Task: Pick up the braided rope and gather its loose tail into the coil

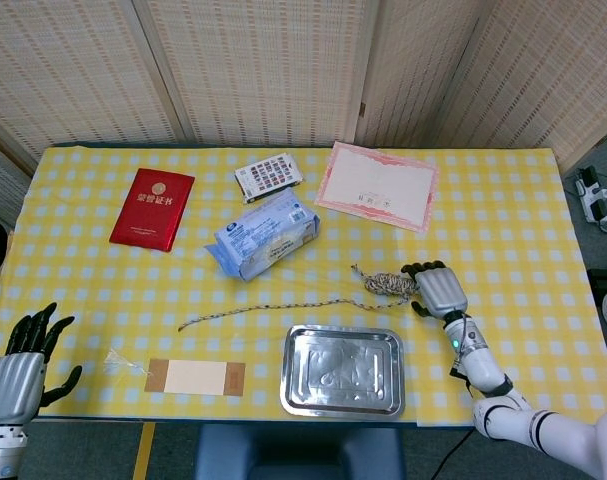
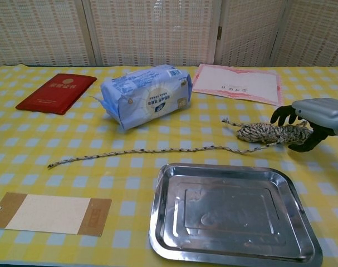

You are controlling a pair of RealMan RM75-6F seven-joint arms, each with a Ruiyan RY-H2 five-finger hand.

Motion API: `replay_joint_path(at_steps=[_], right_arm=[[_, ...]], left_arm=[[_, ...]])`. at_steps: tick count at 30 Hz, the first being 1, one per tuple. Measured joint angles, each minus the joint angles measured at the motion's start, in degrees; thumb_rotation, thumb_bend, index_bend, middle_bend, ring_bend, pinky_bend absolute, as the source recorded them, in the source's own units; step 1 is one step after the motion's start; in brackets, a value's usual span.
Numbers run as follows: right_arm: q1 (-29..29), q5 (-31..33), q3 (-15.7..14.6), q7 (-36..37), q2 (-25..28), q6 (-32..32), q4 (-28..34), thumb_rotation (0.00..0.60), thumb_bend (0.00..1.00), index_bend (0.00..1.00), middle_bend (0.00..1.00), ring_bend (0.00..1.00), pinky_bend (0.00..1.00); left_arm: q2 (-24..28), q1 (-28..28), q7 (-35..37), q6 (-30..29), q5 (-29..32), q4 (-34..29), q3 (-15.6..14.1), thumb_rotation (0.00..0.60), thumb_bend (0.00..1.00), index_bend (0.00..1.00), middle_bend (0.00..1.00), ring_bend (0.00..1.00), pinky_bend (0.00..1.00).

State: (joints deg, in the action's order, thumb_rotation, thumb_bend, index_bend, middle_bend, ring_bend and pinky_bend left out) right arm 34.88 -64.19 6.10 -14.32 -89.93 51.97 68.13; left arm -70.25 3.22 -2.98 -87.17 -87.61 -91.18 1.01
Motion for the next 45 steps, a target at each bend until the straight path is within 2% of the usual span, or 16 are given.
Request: replay_joint_path(at_steps=[7, 14, 21, 28, 34, 40, 45], right_arm=[[0.7, -0.6, 0.5, 0.0, -1.1, -0.8, -0.8, 0.6, 0.35, 0.29, 0.33, 0.29, 0.23], [1.2, -0.6, 1.0, -0.5, -2.0, -1.3, -1.5, 0.6, 0.35, 0.34, 0.36, 0.32, 0.25], [1.5, -0.5, 1.5, -0.1, -2.9, -1.9, -3.4, 0.6, 0.36, 0.44, 0.42, 0.4, 0.38], [1.7, -1.9, 1.6, 1.8, -4.0, -2.0, -5.6, 0.6, 0.47, 0.52, 0.49, 0.49, 0.47], [1.7, -3.6, 1.4, 4.2, -4.0, -2.1, -6.3, 0.6, 0.61, 0.59, 0.53, 0.54, 0.54], [1.5, -7.2, 0.8, 8.5, -2.1, -1.6, -5.9, 0.6, 0.68, 0.67, 0.59, 0.6, 0.6], [1.4, -10.5, 0.1, 11.7, 0.6, -0.9, -4.7, 0.6, 0.71, 0.68, 0.6, 0.62, 0.6]], left_arm=[[-0.1, 0.0, 0.0, 0.3, 0.4, 0.2, 0.1, 0.6, 0.35, 0.2, 0.0, 0.0, 0.0], [-0.3, 0.1, 0.2, 1.0, 1.1, 0.6, 0.1, 0.6, 0.35, 0.19, 0.0, 0.0, 0.0], [-0.4, 0.1, 0.2, 1.3, 1.3, 0.8, 0.0, 0.6, 0.35, 0.19, 0.0, 0.0, 0.0], [-0.4, 0.3, -0.2, 1.4, 1.4, 0.6, 0.2, 0.6, 0.35, 0.19, 0.0, 0.0, 0.0], [-0.4, 0.5, -0.6, 1.7, 1.4, 0.3, 0.2, 0.6, 0.35, 0.19, 0.0, 0.0, 0.0], [0.6, 1.5, -1.3, 1.9, 0.0, -0.6, 0.5, 0.6, 0.35, 0.2, 0.0, 0.0, 0.0], [1.7, 3.4, -1.7, 2.7, -1.8, -1.7, 1.1, 0.6, 0.35, 0.24, 0.0, 0.0, 0.0]])
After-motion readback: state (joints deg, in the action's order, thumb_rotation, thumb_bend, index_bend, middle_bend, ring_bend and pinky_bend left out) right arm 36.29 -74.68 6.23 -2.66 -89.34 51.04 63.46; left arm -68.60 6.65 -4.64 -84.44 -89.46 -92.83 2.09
